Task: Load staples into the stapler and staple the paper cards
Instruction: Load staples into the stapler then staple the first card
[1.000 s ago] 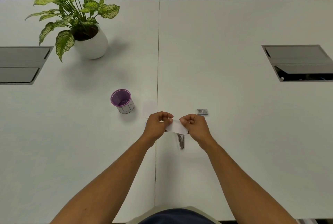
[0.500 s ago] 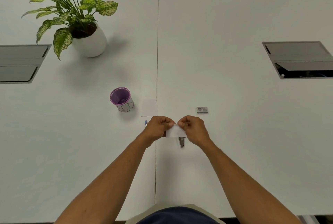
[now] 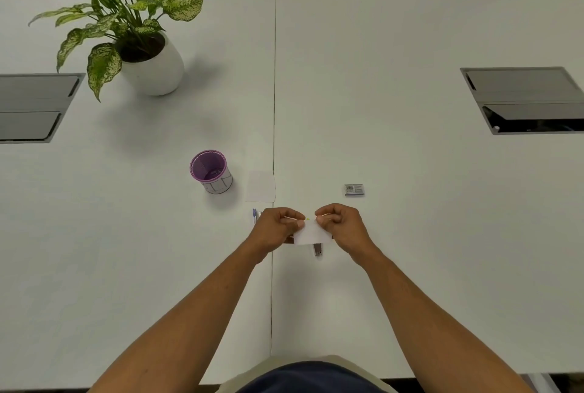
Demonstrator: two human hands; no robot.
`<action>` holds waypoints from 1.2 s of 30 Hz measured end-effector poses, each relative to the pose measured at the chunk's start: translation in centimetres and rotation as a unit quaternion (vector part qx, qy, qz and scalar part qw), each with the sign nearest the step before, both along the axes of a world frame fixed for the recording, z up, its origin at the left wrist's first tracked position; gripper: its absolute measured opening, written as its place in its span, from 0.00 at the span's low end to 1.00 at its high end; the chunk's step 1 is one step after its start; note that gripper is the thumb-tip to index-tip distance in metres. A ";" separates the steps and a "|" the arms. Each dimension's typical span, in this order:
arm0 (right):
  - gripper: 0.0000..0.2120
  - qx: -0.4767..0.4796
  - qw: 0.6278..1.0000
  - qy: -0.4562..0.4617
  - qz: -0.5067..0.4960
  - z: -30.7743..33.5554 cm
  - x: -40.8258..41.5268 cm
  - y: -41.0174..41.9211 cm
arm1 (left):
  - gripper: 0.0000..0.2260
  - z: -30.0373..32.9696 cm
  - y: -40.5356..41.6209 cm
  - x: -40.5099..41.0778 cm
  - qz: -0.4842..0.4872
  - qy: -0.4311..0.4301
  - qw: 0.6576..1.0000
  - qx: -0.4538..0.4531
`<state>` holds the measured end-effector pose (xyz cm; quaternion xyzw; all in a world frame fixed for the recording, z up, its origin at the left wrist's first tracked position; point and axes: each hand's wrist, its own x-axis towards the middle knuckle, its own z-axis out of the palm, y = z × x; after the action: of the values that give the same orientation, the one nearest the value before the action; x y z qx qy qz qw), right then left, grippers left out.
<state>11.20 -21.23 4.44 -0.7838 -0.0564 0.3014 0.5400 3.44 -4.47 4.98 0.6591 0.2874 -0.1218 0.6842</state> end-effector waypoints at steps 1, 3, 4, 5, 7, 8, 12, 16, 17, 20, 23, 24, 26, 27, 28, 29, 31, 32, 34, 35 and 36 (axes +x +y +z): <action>0.04 -0.002 1.000 -0.001 -0.005 -0.1 0.0 0.0 | 0.06 -0.2 -0.3 -0.2 -0.001 0.004 1.000 0.008; 0.05 -0.013 1.000 -0.011 0.004 -0.3 0.1 0.1 | 0.06 -0.8 -0.8 -0.4 -0.032 0.016 0.998 0.055; 0.06 -0.019 1.000 -0.017 0.017 -0.3 0.1 0.1 | 0.06 -1.0 -1.0 -0.5 -0.055 0.020 0.994 0.093; 0.08 -0.025 0.999 -0.022 0.036 -0.4 0.1 0.0 | 0.06 -1.3 -1.0 -0.5 -0.083 0.019 0.987 0.133; 0.10 -0.037 0.996 -0.025 0.081 -0.7 0.0 0.0 | 0.07 -1.5 -1.2 -0.5 -0.143 0.007 0.970 0.195; 0.10 -0.041 0.994 -0.022 0.097 -0.9 0.0 0.0 | 0.06 -1.5 -1.2 -0.5 -0.166 0.002 0.964 0.208; 0.07 -0.030 0.999 -0.001 0.038 -1.7 -0.2 0.1 | 0.05 -1.9 -0.6 -0.3 -0.177 0.019 0.956 0.233; 0.02 -0.047 0.991 0.000 -0.124 -2.9 0.4 -0.2 | 0.05 -2.5 0.5 0.0 -0.128 0.039 0.957 0.259; 0.03 -0.070 0.988 -0.007 -0.135 -3.3 0.5 -0.2 | 0.05 -2.5 0.8 0.0 -0.108 0.043 0.958 0.263; 0.12 -0.155 0.982 -0.027 -0.105 -4.3 0.7 0.4 | 0.05 -2.9 1.8 -0.1 -0.015 0.052 0.971 0.231; 0.20 -0.208 0.976 -0.031 -0.065 -5.1 0.9 1.3 | 0.03 -3.1 2.5 0.1 0.056 0.055 0.977 0.198; 0.24 -0.226 0.972 -0.030 -0.052 -5.3 0.8 1.7 | 0.03 -3.1 2.6 0.2 0.070 0.059 0.978 0.189; 0.28 -0.261 0.965 -0.031 -0.027 -5.9 0.3 2.5 | 0.05 -3.2 2.7 0.3 0.090 0.066 0.978 0.175; 0.29 -0.276 0.960 -0.036 -0.016 -6.2 0.1 2.8 | 0.06 -3.2 2.7 0.3 0.097 0.069 0.978 0.169; 0.29 -0.291 0.956 -0.043 -0.004 -6.5 -0.2 3.1 | 0.06 -3.3 2.7 0.3 0.102 0.072 0.979 0.160; 0.28 -0.303 0.952 -0.049 0.006 -6.7 -0.4 3.4 | 0.07 -3.3 2.7 0.3 0.106 0.071 0.980 0.150; 0.26 -0.327 0.943 -0.066 0.022 -7.1 -0.8 3.7 | 0.06 -3.5 2.9 0.2 0.110 0.060 0.983 0.133; 0.24 -0.337 0.938 -0.075 0.027 -7.2 -1.0 3.9 | 0.07 -3.6 3.0 0.1 0.111 0.056 0.984 0.129; 0.20 -0.343 0.935 -0.090 0.024 -7.4 -1.2 4.2 | 0.07 -3.8 3.3 0.1 0.119 0.055 0.984 0.124; 0.19 -0.336 0.937 -0.094 0.015 -7.6 -1.2 4.3 | 0.08 -3.9 3.5 0.1 0.123 0.057 0.984 0.119; 0.17 -0.325 0.941 -0.092 0.004 -7.6 -1.1 4.2 | 0.08 -4.0 3.6 0.1 0.125 0.059 0.984 0.115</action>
<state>10.09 -17.01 -3.18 -0.9406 -0.0076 0.2323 0.2475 3.55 -0.91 0.94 0.6839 0.4198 -0.0398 0.5953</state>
